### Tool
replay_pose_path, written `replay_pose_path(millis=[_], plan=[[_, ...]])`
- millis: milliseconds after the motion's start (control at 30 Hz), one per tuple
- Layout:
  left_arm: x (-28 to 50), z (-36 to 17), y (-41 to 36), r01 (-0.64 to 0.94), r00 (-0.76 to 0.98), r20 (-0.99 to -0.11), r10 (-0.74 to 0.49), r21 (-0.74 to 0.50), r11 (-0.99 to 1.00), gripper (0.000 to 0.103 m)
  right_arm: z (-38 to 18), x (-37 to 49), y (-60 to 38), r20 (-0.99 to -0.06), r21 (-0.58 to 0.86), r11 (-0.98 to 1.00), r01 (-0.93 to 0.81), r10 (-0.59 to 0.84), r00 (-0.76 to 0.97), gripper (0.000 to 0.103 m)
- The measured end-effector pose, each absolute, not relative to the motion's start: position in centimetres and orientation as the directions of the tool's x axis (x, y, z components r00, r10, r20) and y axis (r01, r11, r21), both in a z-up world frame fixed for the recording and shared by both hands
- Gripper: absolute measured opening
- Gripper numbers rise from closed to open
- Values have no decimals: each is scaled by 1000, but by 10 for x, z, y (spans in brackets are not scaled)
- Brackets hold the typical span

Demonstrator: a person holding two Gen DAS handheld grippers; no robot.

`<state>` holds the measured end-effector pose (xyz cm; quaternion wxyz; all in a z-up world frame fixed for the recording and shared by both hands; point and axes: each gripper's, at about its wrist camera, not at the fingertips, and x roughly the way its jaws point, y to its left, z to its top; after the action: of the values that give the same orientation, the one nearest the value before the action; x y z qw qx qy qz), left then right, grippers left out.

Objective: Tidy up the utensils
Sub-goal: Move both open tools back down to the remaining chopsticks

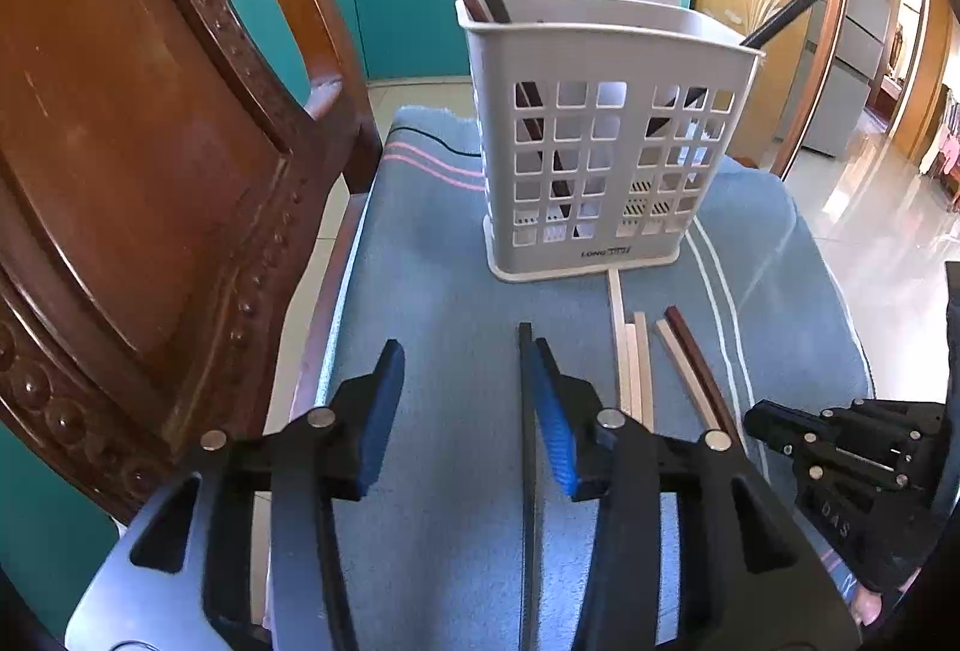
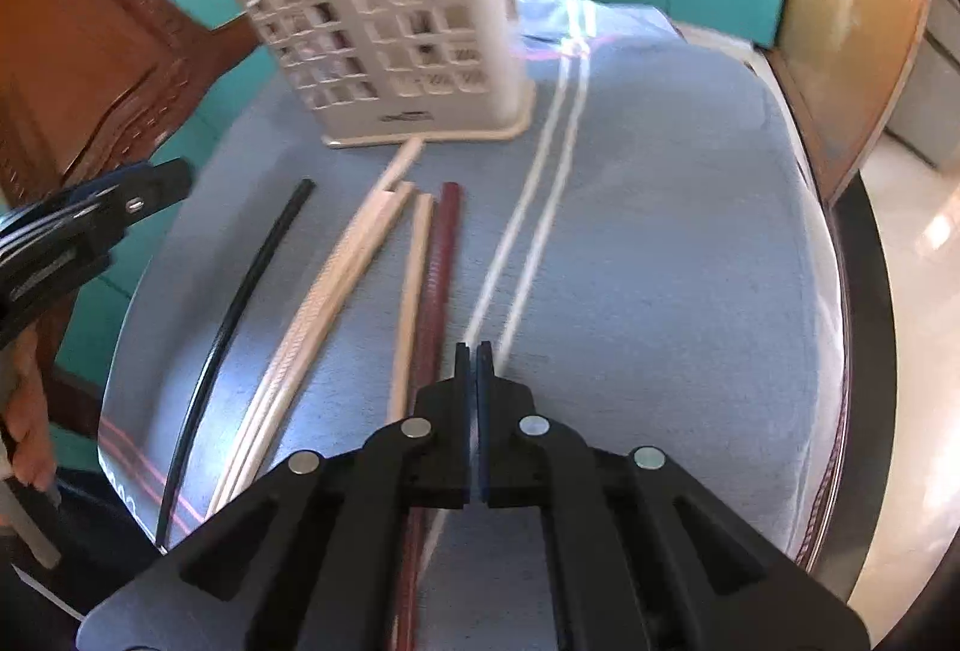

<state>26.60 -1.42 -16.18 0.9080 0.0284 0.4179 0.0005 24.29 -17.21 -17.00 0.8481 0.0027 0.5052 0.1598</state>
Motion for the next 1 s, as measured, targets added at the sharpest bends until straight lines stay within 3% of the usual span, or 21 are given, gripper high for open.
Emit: replay_pose_path(millis=[333, 800, 1000], plan=[[268, -172, -21, 35, 633, -773, 39, 78, 996, 52, -172, 236, -147, -863, 37, 942, -335, 199, 465, 13], [271, -188, -10, 13, 603, -796, 59, 84, 996, 55, -172, 248, -182, -870, 78, 967, -242, 184, 458, 11], [278, -191, -11, 14, 589, -806, 50, 72, 997, 55, -170, 245, -182, -867, 84, 967, -242, 191, 461, 17]])
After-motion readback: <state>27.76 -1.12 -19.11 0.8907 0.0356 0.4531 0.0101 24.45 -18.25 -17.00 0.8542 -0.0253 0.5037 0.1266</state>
